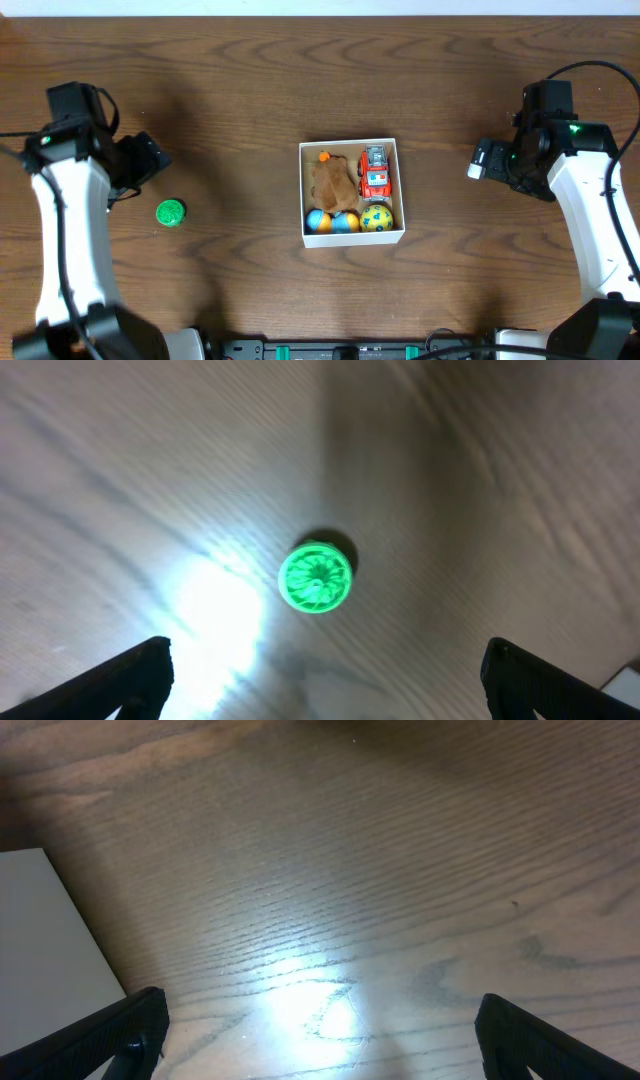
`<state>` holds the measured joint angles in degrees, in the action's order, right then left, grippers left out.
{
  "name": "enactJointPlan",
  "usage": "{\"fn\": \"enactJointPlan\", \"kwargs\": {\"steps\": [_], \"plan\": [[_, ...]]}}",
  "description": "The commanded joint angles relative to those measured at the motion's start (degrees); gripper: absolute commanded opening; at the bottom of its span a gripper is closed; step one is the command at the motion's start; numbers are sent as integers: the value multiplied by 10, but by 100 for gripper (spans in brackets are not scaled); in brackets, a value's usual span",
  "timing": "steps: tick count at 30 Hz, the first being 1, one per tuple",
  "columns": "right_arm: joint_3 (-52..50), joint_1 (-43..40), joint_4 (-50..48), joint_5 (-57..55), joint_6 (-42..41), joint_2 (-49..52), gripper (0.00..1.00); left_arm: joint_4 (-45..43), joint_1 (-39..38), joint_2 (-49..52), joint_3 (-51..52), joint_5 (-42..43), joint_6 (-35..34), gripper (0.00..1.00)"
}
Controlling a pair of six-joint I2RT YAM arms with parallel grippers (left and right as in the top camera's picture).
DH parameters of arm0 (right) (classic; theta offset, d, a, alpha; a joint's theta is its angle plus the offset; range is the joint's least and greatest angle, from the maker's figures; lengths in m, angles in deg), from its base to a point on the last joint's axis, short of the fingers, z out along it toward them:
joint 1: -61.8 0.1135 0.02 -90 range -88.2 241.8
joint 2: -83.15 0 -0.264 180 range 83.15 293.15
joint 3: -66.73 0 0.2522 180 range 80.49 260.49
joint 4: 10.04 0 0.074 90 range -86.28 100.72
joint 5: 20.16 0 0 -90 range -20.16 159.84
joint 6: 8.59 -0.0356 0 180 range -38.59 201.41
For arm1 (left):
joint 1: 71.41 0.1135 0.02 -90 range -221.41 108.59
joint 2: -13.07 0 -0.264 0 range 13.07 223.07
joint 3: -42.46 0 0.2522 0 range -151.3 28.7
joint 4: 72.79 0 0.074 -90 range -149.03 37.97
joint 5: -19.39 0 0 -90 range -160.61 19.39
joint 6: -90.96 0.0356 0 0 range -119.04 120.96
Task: Pack container
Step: 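Move the left gripper to the green spiky ball and grasp it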
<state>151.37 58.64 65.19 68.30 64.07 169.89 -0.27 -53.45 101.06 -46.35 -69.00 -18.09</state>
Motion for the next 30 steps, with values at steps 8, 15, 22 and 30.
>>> {"fn": "enactJointPlan", "kwargs": {"steps": [8, 15, 22, 30], "plan": [[2, -2, -3, -8, 7, 3, 99, -19, 2, 171, 10, 54, 21, 98], [2, -2, -2, -8, 7, 3, 99, -62, 2, 223, 47, 73, 41, 98], [2, -2, 0, -8, 7, 3, 99, -97, 2, 227, 94, 81, 40, 98], [2, -2, 5, -8, 13, 3, 99, -102, 2, 227, 102, 80, 40, 95]]}}
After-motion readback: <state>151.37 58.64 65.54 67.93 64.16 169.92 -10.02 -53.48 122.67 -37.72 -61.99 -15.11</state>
